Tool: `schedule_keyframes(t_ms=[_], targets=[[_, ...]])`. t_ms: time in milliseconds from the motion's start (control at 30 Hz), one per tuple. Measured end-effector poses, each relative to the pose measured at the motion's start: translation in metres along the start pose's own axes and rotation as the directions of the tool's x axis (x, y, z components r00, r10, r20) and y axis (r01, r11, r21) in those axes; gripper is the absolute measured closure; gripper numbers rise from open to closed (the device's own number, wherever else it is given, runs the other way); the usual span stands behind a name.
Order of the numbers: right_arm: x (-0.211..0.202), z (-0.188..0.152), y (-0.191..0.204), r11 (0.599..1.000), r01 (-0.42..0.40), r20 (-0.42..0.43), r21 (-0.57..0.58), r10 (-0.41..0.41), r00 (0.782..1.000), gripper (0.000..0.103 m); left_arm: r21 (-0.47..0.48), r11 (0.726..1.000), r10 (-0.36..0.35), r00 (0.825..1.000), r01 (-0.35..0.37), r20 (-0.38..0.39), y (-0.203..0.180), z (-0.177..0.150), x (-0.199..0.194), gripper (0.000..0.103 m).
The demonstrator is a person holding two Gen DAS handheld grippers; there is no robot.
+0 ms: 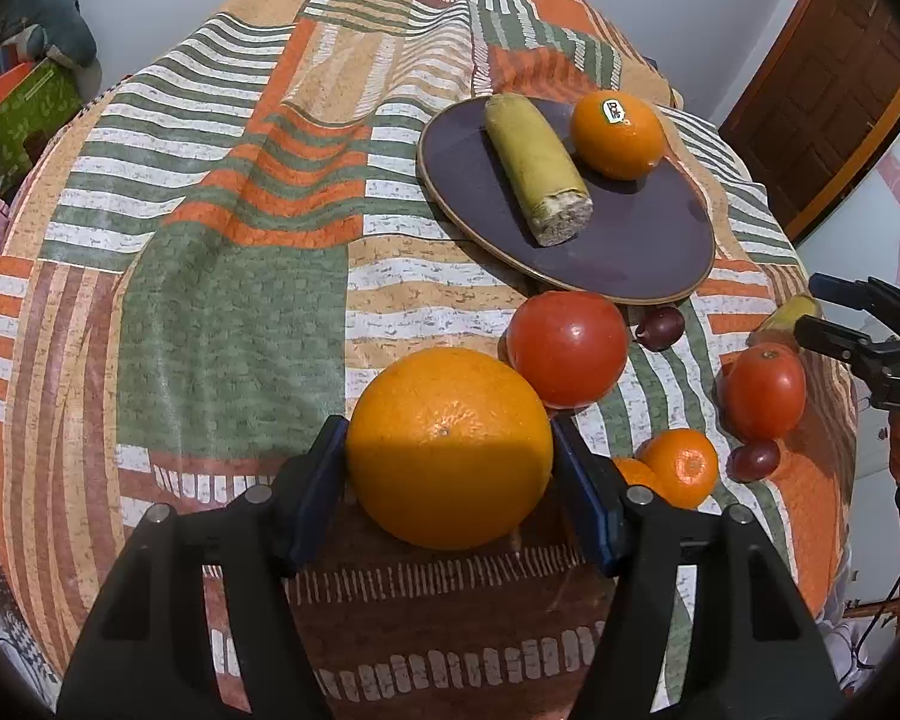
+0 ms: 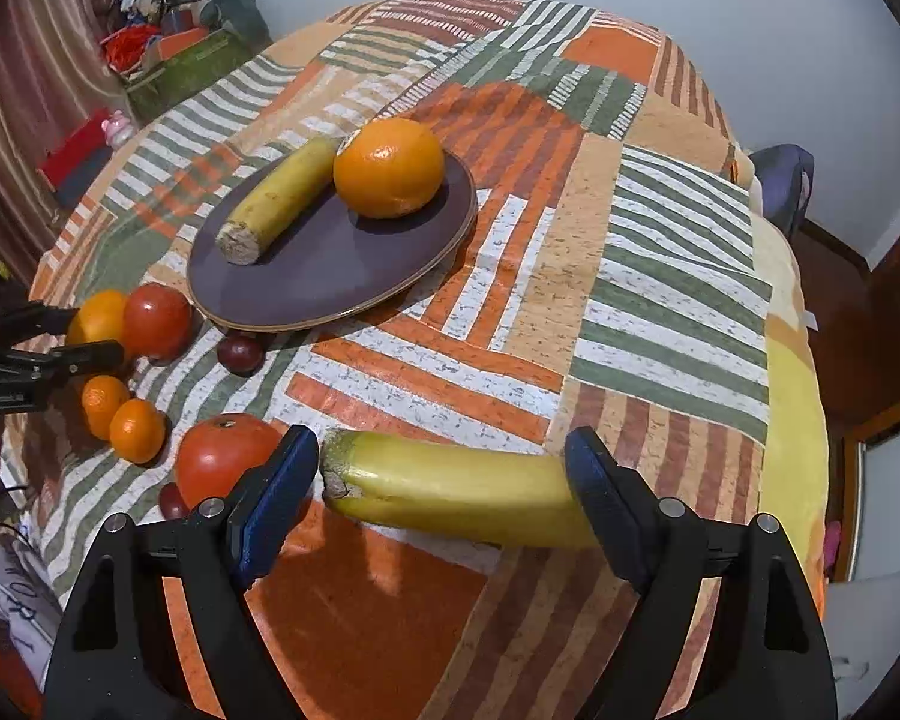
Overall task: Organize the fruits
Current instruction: 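Move right tool to the second corn cob while left tool approaches another large orange, then grasp the second corn cob with right gripper while left gripper grasps the orange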
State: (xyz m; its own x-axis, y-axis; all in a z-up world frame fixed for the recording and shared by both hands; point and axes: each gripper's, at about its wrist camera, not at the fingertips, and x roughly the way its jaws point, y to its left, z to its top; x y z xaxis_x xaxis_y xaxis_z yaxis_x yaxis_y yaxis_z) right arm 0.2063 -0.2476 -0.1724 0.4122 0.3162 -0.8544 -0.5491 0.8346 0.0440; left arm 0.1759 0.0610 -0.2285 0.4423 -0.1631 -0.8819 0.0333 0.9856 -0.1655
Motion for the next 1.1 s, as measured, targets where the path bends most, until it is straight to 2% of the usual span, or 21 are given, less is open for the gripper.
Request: schedule_keyframes(t_ms=[133, 333, 467, 567, 633, 833, 1033, 1100], targets=[[-0.017, -0.006, -0.004, 0.999, 0.021, 0.031, 0.038, -0.023, 0.999, 0.020, -0.003, 1.000, 0.000, 1.000, 0.000, 0.000, 0.000, 0.000, -0.001, 0.037], [-0.024, -0.023, -0.023, 0.973, 0.114, 0.021, 0.200, -0.120, 0.993, 0.020, 0.006, 0.999, 0.045, 0.998, -0.045, 0.033, 0.001, -0.005, -0.009, 0.038], [-0.018, -0.031, -0.042, 0.917, 0.027, 0.040, 0.397, -0.047, 0.998, 0.020, -0.005, 0.998, 0.065, 0.996, -0.065, 0.059, 0.008, -0.007, -0.018, 0.038], [-0.005, -0.031, -0.043, 0.883, -0.022, 0.034, 0.469, 0.006, 0.999, 0.018, -0.020, 0.998, 0.069, 0.995, -0.067, 0.070, 0.016, -0.008, -0.023, 0.038], [0.005, -0.026, -0.036, 0.886, 0.011, 0.015, 0.464, -0.021, 1.000, 0.017, -0.028, 0.997, 0.072, 0.995, -0.070, 0.076, 0.020, -0.010, -0.026, 0.038], [0.017, -0.011, -0.023, 0.908, 0.076, 0.008, 0.411, -0.087, 0.996, 0.000, -0.032, 0.996, 0.081, 0.993, -0.079, 0.085, 0.023, -0.017, -0.028, 0.038], [0.033, 0.010, -0.010, 0.936, 0.169, -0.005, 0.310, -0.176, 0.984, 0.000, -0.019, 0.996, 0.085, 0.992, -0.083, 0.094, 0.019, -0.016, -0.028, 0.038], [0.036, 0.015, -0.001, 0.953, 0.194, 0.001, 0.233, -0.199, 0.980, 0.004, -0.022, 0.996, 0.086, 0.992, -0.084, 0.096, 0.020, -0.016, -0.029, 0.038]])
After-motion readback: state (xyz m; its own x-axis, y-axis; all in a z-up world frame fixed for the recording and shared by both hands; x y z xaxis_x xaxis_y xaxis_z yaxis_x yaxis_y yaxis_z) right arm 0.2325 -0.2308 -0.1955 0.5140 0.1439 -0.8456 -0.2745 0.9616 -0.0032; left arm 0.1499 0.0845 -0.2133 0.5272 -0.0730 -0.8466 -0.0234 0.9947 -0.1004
